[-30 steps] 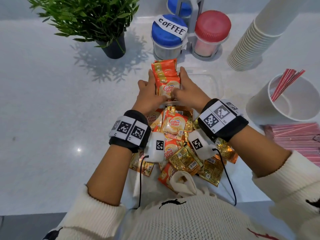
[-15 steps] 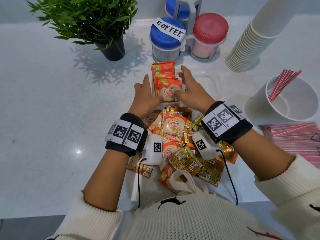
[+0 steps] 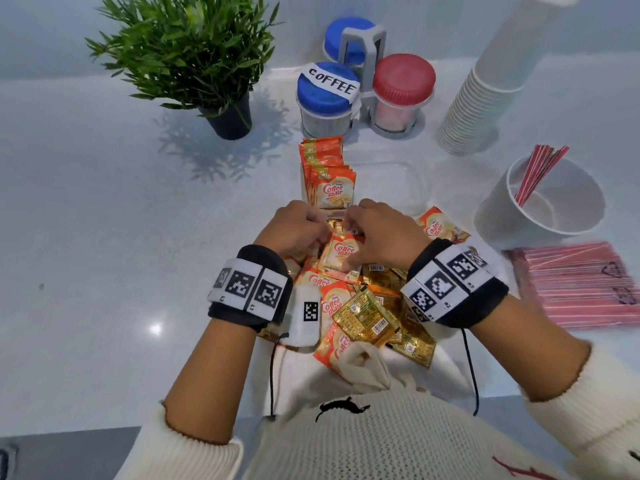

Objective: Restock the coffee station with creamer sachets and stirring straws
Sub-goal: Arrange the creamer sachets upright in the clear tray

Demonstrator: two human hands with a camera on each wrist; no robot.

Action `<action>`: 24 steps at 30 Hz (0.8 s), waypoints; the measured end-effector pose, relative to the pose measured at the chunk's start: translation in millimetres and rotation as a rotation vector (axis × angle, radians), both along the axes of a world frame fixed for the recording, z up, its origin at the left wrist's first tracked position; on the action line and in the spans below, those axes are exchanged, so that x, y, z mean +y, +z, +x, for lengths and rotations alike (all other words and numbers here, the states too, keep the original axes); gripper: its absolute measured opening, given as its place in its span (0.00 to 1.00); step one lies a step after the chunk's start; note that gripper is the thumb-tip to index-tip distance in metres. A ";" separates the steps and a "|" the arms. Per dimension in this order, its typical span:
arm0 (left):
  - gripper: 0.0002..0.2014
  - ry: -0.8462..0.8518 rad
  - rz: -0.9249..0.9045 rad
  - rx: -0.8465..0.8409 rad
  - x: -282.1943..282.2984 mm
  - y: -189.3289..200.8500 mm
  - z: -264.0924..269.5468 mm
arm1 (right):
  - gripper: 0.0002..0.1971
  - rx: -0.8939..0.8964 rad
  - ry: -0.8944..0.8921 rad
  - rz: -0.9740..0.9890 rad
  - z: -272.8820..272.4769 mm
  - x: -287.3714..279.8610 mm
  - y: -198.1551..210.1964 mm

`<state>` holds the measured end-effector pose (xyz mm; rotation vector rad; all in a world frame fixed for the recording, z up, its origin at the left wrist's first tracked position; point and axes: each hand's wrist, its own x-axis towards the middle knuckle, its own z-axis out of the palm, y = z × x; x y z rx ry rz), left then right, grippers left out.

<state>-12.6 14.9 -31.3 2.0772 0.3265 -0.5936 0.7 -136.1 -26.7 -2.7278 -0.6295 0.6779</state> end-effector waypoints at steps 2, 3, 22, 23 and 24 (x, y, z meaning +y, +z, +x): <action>0.05 -0.017 0.016 -0.002 -3.7 -2.0 -4.3 | 0.23 -0.026 0.034 -0.061 -3.4 1.1 -4.0; 0.04 -0.017 0.020 -0.004 -5.8 -1.4 -6.4 | 0.20 -0.020 0.033 -0.065 -4.5 1.8 -6.0; 0.06 0.002 -0.152 -0.224 -15.1 2.2 -15.7 | 0.04 0.012 -0.305 0.550 -0.8 -25.3 12.1; 0.09 0.015 -0.174 -0.225 -16.9 3.5 -14.9 | 0.05 0.020 -0.332 0.616 1.5 -24.3 14.5; 0.11 0.039 -0.197 -0.237 -18.1 3.4 -13.8 | 0.06 0.018 -0.355 0.666 3.6 -23.1 15.3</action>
